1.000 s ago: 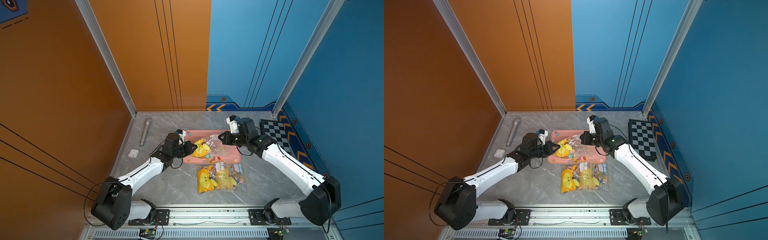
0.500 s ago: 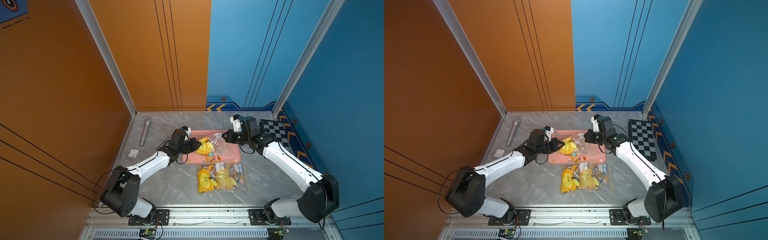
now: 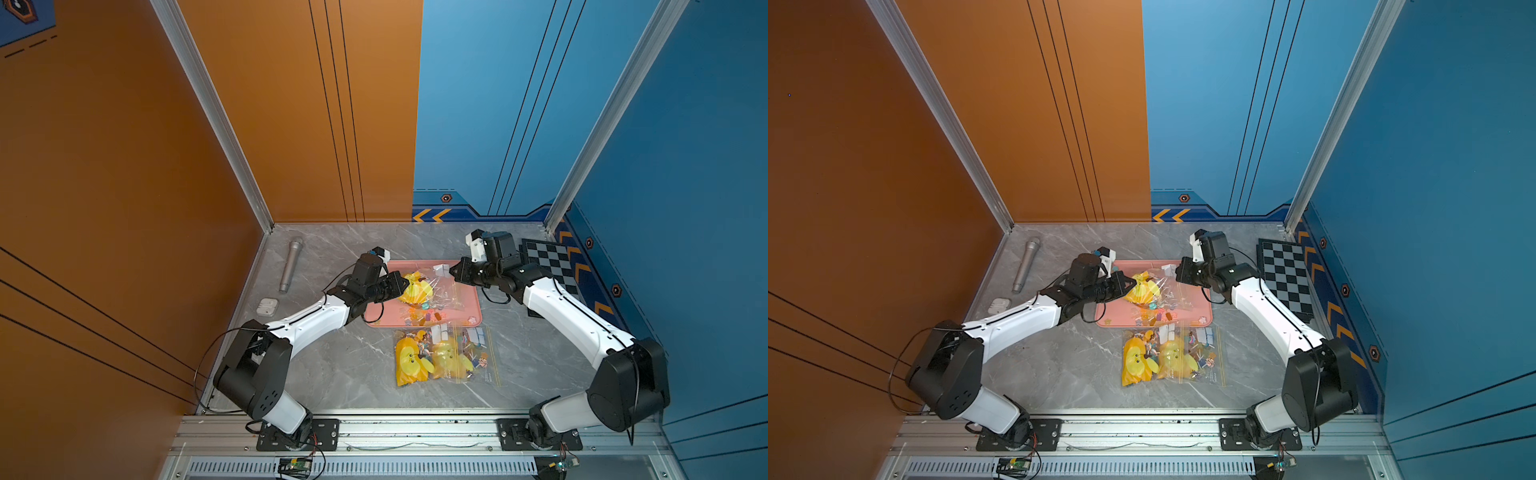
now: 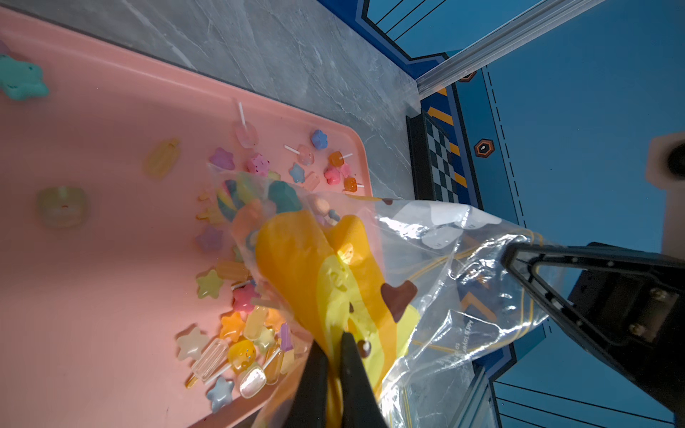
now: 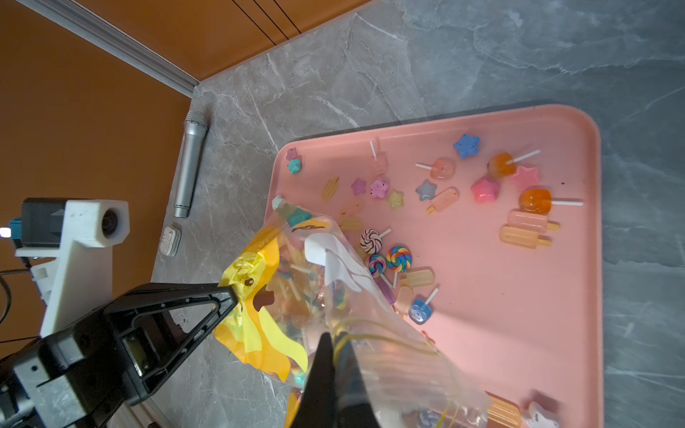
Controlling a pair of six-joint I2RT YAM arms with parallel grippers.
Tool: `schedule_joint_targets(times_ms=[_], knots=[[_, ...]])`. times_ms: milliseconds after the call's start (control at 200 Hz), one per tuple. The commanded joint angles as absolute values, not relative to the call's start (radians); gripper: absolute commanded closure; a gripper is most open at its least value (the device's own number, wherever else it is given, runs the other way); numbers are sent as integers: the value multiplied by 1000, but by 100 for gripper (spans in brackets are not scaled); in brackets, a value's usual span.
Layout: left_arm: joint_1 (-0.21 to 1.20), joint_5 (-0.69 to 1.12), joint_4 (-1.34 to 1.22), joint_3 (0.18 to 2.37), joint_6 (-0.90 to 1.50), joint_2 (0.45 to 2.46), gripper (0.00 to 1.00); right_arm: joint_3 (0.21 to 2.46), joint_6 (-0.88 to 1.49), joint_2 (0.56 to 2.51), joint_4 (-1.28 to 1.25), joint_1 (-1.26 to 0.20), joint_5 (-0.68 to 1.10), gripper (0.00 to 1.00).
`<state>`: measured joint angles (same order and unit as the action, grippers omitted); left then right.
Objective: Pour candies out of the ziploc bag
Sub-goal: 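Pour the candies out of the ziploc bag onto the tray.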
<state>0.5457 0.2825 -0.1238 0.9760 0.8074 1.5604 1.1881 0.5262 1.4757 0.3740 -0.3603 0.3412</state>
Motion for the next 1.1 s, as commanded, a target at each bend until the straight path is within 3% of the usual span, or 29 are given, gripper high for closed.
schedule_joint_targets(times_ms=[0, 1091], knots=[[558, 235, -174, 1021, 772, 1572, 100, 1181, 511, 1494, 344, -346, 357, 100], [581, 111, -175, 1060, 693, 1578, 100, 1175, 555, 1654, 233, -315, 443, 100]])
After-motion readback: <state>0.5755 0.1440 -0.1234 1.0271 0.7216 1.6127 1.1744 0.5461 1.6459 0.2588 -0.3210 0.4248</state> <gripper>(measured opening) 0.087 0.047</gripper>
